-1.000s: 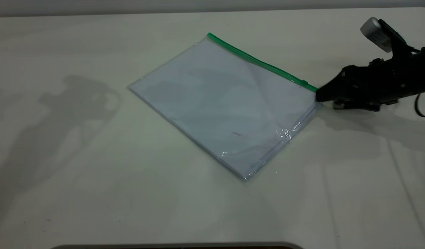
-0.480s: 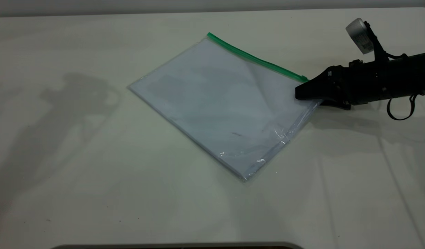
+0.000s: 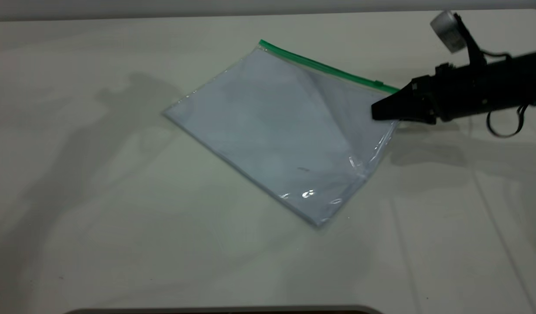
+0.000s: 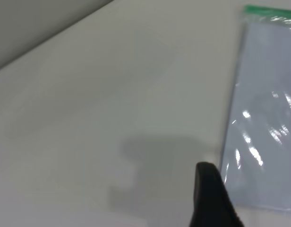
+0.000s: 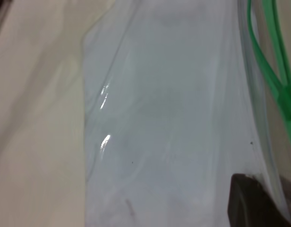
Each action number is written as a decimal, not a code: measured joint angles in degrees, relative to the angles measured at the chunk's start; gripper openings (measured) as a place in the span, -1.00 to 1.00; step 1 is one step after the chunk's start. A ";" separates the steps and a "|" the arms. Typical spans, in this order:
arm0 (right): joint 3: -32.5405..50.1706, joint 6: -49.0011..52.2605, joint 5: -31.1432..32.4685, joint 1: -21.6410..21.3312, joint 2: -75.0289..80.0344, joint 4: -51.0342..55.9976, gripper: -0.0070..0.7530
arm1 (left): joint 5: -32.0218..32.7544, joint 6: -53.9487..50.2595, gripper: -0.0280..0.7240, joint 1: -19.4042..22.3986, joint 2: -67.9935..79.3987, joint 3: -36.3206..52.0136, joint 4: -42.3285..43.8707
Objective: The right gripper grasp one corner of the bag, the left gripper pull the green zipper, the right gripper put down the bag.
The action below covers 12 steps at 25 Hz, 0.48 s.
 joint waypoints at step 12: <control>0.00 0.76 -13.28 6.97 -9.16 -7.56 -0.89 | 22.69 24.94 0.40 -9.05 16.32 -24.90 -8.99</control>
